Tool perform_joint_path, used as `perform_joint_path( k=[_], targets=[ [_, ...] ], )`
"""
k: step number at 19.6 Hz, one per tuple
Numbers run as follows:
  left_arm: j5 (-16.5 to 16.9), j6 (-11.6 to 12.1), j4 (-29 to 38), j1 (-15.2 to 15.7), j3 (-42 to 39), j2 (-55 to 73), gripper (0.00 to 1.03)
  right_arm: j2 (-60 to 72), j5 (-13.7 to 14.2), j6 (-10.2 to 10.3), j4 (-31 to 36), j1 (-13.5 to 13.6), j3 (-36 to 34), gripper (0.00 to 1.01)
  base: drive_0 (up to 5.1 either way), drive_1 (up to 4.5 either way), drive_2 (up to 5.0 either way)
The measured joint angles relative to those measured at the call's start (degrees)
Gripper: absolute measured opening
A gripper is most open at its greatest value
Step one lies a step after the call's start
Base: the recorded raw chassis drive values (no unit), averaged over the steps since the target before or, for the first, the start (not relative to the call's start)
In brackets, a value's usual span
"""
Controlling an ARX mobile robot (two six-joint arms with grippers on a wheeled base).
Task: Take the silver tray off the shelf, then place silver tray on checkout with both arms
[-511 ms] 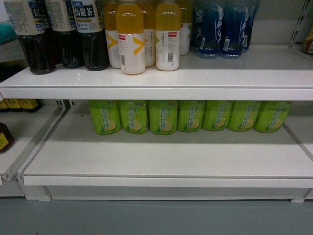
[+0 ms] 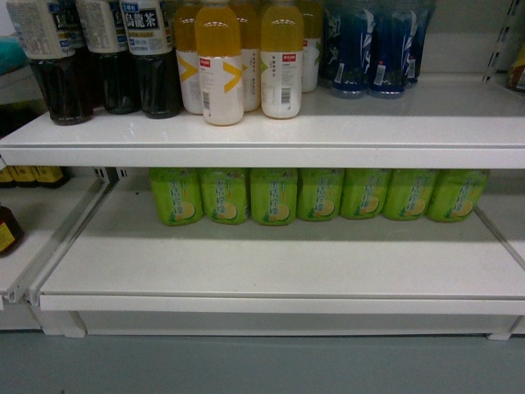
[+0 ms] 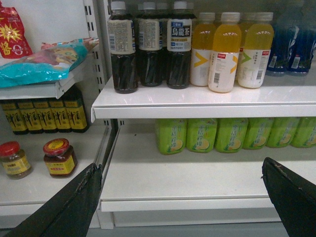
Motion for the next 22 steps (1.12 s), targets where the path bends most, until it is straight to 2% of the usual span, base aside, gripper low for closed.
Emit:
perform_joint_path(
  k=[22],
  targets=[
    [0.0,0.0,-0.2,0.0,0.0,0.0,0.98,0.0,0.0,0.0,-0.2,0.0,0.0,0.98,0.0,0.0,0.0]
  ],
)
